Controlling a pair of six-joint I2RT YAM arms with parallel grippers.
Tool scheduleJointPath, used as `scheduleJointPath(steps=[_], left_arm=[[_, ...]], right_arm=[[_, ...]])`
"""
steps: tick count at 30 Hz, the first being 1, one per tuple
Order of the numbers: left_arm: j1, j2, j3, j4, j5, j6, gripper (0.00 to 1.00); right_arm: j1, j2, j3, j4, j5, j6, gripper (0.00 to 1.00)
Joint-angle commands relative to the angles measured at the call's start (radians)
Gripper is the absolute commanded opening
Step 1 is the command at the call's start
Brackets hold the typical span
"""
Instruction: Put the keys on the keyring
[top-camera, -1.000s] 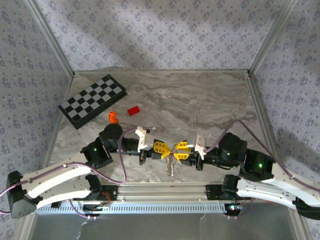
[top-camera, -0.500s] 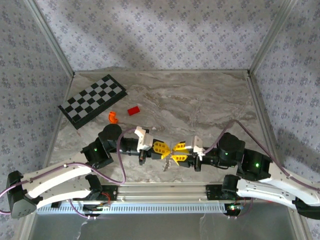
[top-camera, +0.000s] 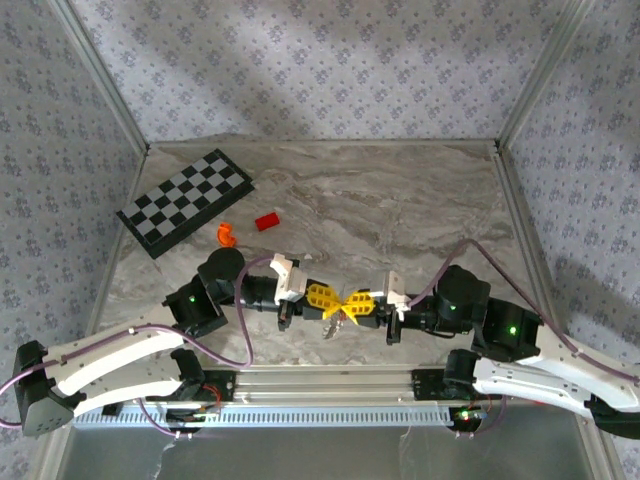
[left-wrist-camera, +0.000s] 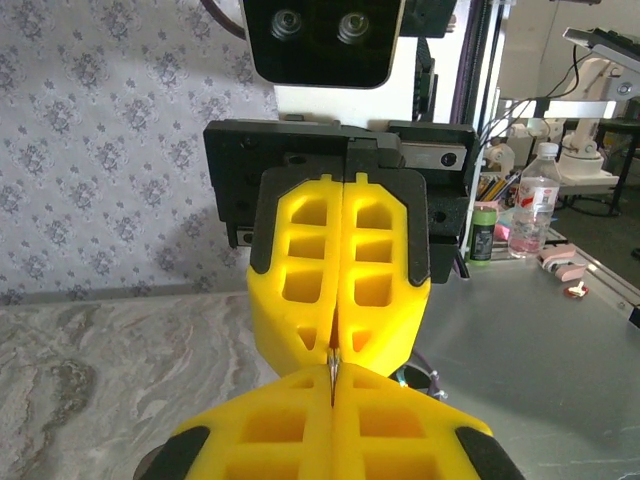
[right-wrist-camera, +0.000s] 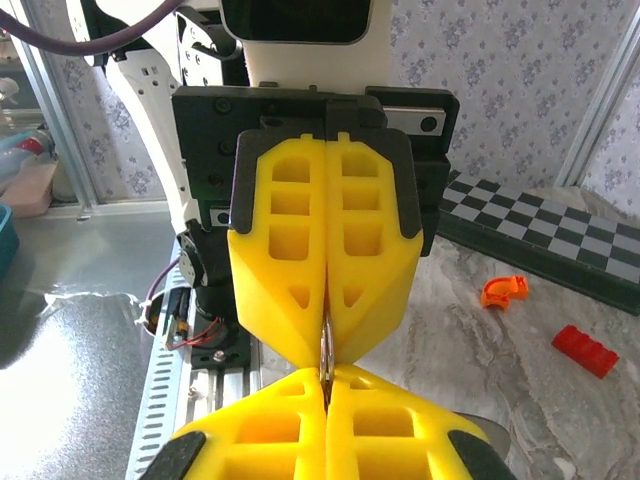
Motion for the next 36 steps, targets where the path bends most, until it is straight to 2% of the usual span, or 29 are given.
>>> scheduleJointPath(steps=[1, 3, 7, 11, 15, 18, 21, 26, 30, 36], left_arm=[[-0.006, 0.007, 0.023, 0.001, 0.006, 0.002, 0.00], [-0.008, 0.010, 0.048, -0.113, -0.037, 0.035, 0.00], [-0.012, 0.026, 0.114, -0.370, -0.140, 0.138, 0.12], [-0.021, 0.043, 0.166, -0.527, -0.185, 0.194, 0.12], [-0.026, 0.050, 0.202, -0.598, -0.192, 0.225, 0.07], [-0.026, 0.044, 0.204, -0.601, -0.184, 0.228, 0.00], [-0.027, 0.033, 0.195, -0.572, -0.167, 0.217, 0.00], [-0.027, -0.031, 0.124, -0.365, -0.128, 0.137, 0.00], [-0.027, -0.055, 0.112, -0.285, -0.098, 0.126, 0.00], [-0.027, -0.059, 0.098, -0.199, -0.058, 0.108, 0.00]], right_arm=[[0.007, 0.026, 0.039, -0.052, 0.035, -0.006, 0.00], [0.006, 0.062, 0.089, -0.131, 0.052, -0.008, 0.00], [0.006, 0.136, 0.180, -0.284, 0.075, -0.038, 0.00], [0.006, 0.206, 0.258, -0.406, 0.071, -0.058, 0.00], [0.008, 0.263, 0.305, -0.468, 0.049, -0.073, 0.00], [0.009, 0.287, 0.320, -0.477, 0.039, -0.081, 0.00], [0.008, 0.283, 0.318, -0.464, 0.036, -0.081, 0.00], [0.008, 0.223, 0.270, -0.369, 0.068, -0.064, 0.00], [0.002, 0.153, 0.199, -0.263, 0.027, -0.033, 0.16], [-0.024, 0.147, 0.205, -0.264, -0.012, -0.050, 0.13]])
